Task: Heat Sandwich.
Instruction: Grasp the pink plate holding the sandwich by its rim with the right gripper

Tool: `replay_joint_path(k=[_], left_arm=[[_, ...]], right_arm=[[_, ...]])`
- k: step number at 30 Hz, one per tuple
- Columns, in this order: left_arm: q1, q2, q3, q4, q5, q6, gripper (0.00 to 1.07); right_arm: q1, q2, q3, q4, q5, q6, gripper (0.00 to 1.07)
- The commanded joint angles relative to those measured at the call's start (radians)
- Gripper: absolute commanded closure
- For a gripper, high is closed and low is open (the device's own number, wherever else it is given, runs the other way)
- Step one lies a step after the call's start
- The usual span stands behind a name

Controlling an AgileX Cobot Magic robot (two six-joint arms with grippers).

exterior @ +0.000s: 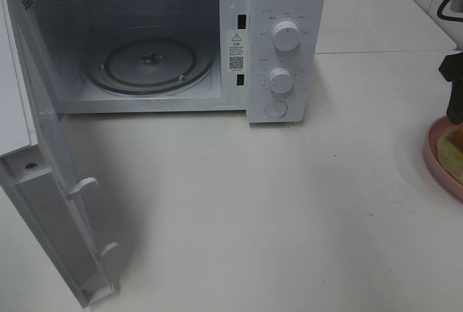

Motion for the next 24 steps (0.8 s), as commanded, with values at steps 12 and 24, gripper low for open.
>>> replay_joint_path(k=[12, 24], left_arm=[[-0.003, -0.004, 0.001, -0.003, -0.002, -0.006, 0.31], [-0.003, -0.004, 0.001, -0.003, -0.002, -0.006, 0.31]], right_arm=[[-0.001, 0.112, 0.08, 0.032, -0.176, 0.006, 0.38], [-0.001, 0.145, 0.138, 0.032, -0.284, 0.022, 0.38]])
